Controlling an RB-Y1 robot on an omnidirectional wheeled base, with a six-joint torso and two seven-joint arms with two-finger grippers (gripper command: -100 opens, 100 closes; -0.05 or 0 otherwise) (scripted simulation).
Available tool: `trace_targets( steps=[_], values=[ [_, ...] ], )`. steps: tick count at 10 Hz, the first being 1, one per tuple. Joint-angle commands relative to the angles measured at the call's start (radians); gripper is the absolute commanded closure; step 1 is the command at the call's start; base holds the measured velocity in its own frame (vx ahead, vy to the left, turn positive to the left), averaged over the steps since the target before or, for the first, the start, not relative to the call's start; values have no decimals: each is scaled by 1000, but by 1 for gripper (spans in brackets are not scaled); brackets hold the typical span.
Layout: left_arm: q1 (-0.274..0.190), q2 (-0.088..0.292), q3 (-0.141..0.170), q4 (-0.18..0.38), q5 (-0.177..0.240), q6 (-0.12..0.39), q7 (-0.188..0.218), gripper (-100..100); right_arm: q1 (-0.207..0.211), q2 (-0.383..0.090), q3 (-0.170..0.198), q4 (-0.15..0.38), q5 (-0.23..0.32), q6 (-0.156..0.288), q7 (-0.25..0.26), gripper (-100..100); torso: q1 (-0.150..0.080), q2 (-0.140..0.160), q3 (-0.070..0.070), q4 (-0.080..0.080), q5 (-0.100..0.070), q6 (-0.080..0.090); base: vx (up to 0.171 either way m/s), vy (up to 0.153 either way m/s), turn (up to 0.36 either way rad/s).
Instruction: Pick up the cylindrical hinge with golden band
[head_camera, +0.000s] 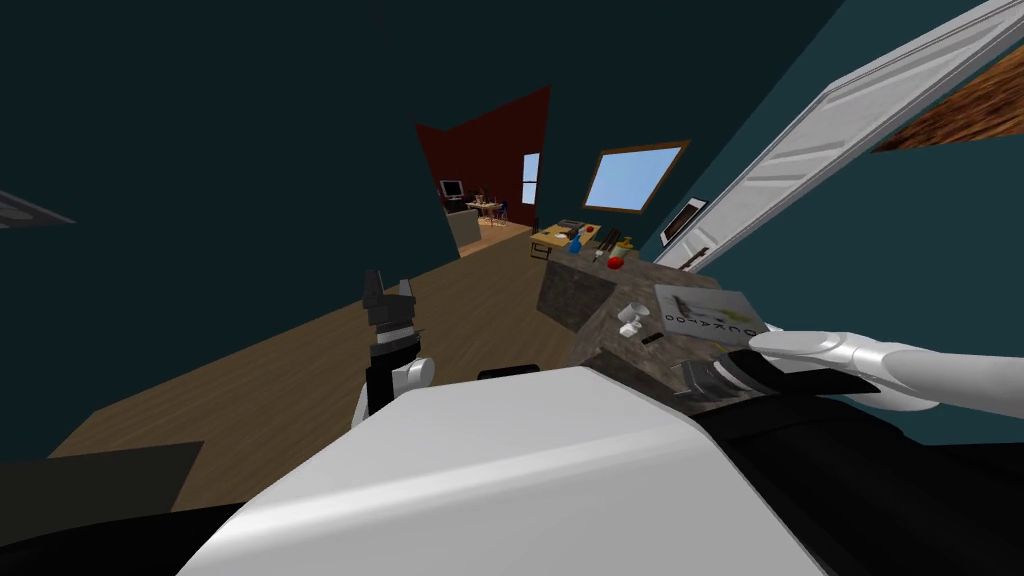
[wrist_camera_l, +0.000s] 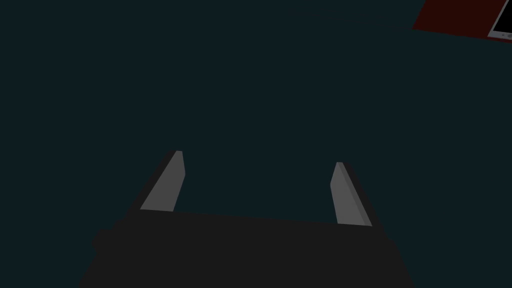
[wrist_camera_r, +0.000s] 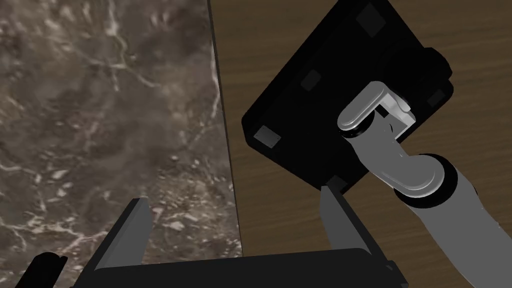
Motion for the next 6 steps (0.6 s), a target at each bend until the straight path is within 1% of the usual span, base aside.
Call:
trace_targets(
  steps=[1, 3, 4, 5, 6],
  values=[
    [0, 0, 0, 0, 0, 0, 0, 0, -12, -24, 1, 29, 5, -13, 6, -100, 0, 0, 0, 0, 0, 0, 83, -26, 95],
    [0, 0, 0, 0, 0, 0, 0, 0, -23, -64, 0, 51, -2, -17, 17, -100, -2, -4, -2, -1, 0, -1, 146, -71, 143],
    [0, 0, 0, 0, 0, 0, 0, 0, -23, -64, 0, 51, -2, -17, 17, -100, -2, -6, -4, -1, 0, -1, 108, -65, 53],
    [0, 0, 0, 0, 0, 0, 0, 0, -31, -83, -2, 59, -7, -20, 23, -100, -2, -4, -3, -1, 0, 0, 124, -31, 103],
    [0, 0, 0, 0, 0, 0, 0, 0, -32, -67, -3, 58, 9, -21, 11, -100, 0, -5, -3, -1, 0, -1, 64, -11, 33]
  ],
)
